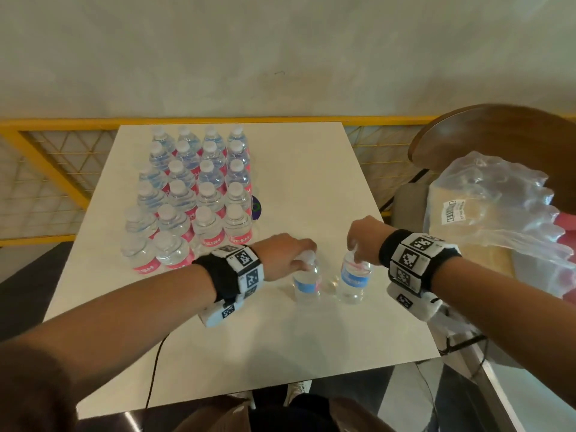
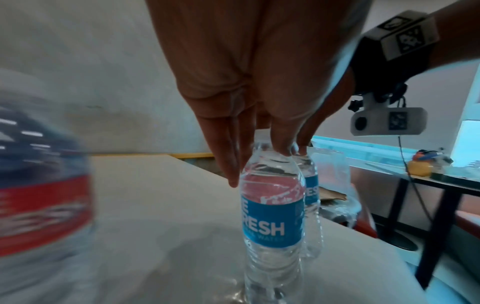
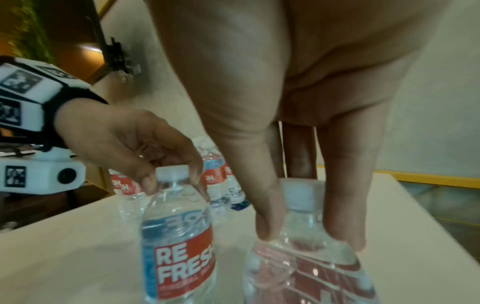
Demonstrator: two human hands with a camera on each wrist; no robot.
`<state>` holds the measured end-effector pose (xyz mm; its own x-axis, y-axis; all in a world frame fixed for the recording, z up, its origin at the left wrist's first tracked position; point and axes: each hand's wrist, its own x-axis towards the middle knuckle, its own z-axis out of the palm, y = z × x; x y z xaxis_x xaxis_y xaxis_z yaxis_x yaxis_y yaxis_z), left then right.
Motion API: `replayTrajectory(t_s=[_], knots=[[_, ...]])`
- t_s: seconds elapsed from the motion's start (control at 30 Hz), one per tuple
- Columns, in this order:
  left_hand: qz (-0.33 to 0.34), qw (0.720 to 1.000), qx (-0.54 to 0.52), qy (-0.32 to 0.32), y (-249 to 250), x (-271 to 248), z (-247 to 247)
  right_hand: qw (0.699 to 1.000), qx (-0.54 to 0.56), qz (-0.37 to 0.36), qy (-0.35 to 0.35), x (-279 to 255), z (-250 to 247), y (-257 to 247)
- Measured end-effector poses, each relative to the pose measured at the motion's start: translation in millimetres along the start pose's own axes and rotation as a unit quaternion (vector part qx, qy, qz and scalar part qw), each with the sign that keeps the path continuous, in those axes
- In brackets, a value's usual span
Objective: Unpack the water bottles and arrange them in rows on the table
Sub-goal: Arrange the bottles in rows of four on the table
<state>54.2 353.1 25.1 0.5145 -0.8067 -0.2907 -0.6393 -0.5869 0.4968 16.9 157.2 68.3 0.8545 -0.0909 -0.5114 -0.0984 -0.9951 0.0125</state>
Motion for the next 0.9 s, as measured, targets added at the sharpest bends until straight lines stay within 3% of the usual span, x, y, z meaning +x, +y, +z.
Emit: replayTrajectory(t_s=[0.27, 0.5, 0.63, 0.9], knots=[[-0.115, 0.993, 0.006, 0.020, -73.1, -72.3, -27.7, 0.988, -0.021, -0.148, 0.037, 23.5, -7.3, -108.7], [-0.129, 0.991, 0.012, 0.019, -90.2, -113.8, -43.3, 0.972, -0.008, -0.227, 0.055, 21.2, -2.5, -166.0], [-0.157, 0.987, 0.006, 0.021, -97.4, -124.8, -45.7, 0.972, 0.011, -0.232, 0.046, 20.7, 1.2, -170.6], [-0.221, 0.969, 0.106, 0.036, -82.4, -116.5, -44.7, 0.981, -0.010, -0.182, 0.068, 18.0, -4.0, -175.9]])
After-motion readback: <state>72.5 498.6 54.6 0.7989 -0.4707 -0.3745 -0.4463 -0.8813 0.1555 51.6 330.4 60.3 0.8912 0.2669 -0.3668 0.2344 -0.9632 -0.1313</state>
